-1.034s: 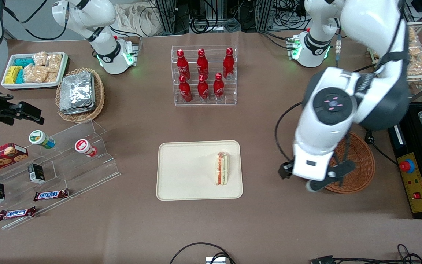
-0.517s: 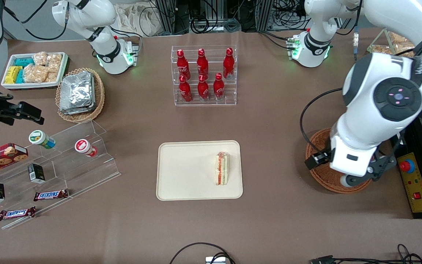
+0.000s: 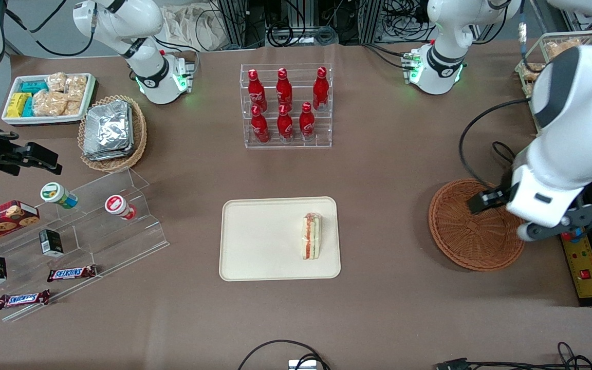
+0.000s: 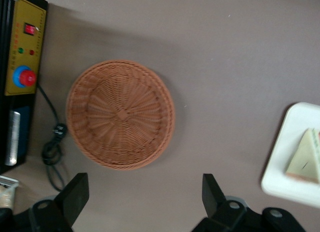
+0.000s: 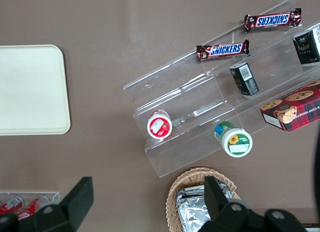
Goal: Place sandwich from basket to tray
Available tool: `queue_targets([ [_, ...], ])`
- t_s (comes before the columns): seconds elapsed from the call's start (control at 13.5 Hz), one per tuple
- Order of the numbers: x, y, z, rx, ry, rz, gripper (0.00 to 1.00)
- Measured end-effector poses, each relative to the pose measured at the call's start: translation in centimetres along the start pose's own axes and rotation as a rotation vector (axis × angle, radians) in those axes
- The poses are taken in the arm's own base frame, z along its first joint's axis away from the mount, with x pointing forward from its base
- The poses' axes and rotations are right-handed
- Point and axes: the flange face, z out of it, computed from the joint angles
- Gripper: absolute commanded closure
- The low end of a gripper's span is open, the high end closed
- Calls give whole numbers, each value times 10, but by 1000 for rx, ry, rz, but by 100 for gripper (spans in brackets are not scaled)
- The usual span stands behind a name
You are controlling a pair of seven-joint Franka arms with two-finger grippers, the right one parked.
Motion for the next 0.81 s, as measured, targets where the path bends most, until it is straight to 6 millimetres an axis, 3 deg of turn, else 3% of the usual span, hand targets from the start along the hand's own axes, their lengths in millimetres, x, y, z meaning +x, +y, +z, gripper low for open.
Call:
queue_targets([
  [0.3,-24,-72,-28,-22,4,127,0],
  [0.59,-54,-104,-48,-60,13,180,0],
  [0.81,-68,-107,-59,-62,19,197,0],
])
